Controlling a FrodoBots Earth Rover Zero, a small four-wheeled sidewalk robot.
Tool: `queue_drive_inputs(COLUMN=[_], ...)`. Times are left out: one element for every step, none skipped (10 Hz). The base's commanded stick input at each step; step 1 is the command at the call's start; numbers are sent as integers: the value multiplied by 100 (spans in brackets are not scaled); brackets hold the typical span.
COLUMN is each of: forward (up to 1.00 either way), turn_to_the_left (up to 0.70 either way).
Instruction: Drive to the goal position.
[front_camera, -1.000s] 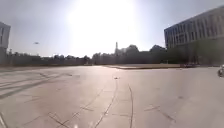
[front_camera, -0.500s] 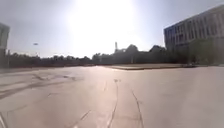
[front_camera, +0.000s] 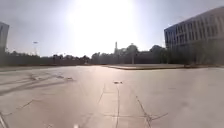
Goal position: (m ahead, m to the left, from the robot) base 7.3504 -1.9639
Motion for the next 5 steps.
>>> queue_drive_inputs(forward=[100, 100, 100, 100, 100], turn_to_the_left=[9, 1, 0, 0, 0])
